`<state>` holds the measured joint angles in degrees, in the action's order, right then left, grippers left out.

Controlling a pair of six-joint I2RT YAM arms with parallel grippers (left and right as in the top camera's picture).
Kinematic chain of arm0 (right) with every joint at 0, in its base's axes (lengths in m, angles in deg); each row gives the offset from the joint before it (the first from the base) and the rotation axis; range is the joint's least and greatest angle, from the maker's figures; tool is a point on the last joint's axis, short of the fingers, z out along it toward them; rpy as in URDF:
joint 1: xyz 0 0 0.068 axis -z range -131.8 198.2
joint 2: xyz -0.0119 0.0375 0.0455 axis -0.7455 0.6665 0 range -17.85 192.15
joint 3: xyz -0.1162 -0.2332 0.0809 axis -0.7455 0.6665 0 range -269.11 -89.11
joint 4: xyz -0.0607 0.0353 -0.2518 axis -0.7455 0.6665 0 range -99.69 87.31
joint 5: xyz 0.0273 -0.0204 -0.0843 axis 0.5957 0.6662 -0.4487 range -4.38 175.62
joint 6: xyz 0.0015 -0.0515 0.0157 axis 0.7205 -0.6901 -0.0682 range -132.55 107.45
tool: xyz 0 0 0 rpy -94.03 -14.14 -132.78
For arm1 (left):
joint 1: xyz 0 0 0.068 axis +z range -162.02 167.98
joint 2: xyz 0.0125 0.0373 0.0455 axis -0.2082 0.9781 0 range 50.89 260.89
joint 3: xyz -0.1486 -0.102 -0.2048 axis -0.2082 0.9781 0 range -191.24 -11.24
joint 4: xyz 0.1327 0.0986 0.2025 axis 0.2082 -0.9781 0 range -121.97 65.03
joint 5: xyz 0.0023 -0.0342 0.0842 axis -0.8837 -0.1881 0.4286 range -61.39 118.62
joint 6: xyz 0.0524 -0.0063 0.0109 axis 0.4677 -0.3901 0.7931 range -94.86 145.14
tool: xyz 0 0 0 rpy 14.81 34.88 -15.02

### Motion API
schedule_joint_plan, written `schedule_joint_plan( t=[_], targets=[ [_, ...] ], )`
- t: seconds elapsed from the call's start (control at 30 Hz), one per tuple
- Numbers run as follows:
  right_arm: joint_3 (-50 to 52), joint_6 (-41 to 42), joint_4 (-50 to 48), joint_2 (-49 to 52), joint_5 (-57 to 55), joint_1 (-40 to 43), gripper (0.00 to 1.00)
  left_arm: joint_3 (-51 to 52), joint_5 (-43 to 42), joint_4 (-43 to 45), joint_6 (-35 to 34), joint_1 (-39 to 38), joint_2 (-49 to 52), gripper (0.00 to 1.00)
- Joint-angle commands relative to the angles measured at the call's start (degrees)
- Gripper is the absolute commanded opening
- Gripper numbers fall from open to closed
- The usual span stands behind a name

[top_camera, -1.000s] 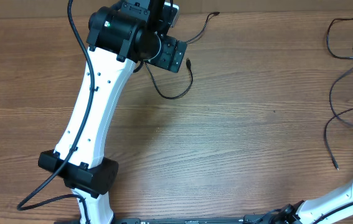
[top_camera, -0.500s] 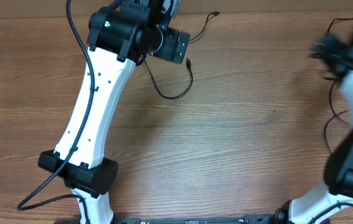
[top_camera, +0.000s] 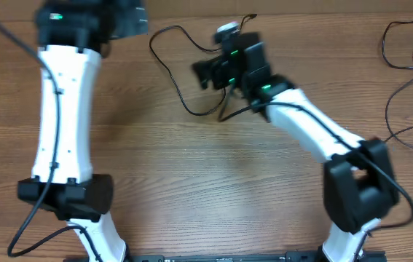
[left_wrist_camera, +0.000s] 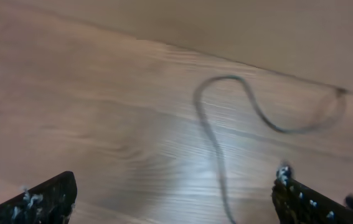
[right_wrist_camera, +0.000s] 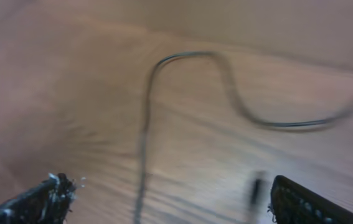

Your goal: Untangle cables

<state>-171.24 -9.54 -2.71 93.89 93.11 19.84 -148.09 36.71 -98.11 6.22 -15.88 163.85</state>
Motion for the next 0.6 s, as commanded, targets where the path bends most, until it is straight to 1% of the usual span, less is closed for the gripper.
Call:
schedule_joint_plan(
  t=[0.0,0.07,0.17,0.27,0.57],
  targets=[
    [-1.0,-1.3,-0.9,5.9,0.2,-1.4,1.00,-0.2,-7.0,-1.2,1.1,4.5,-2.3,1.00],
    [-1.9,-0.7,-1.0,9.4,0.5,-2.4,1.00,-0.2,-9.4,-2.4,1.2,6.8,-3.3,1.00],
    [-3.2,-0.6,-1.4,14.0,1.2,-3.3,1.00,-0.2,-9.6,-3.4,1.4,8.5,-4.7,1.00],
    [-4.5,0.0,-1.8,17.5,1.6,-4.2,1.00,-0.2,-9.6,-3.4,3.1,8.8,-5.8,1.00],
    [-5.0,0.0,-1.0,20.1,1.6,-5.1,1.00,-0.2,-9.6,-4.7,4.2,8.7,-6.3,1.00]
  ],
)
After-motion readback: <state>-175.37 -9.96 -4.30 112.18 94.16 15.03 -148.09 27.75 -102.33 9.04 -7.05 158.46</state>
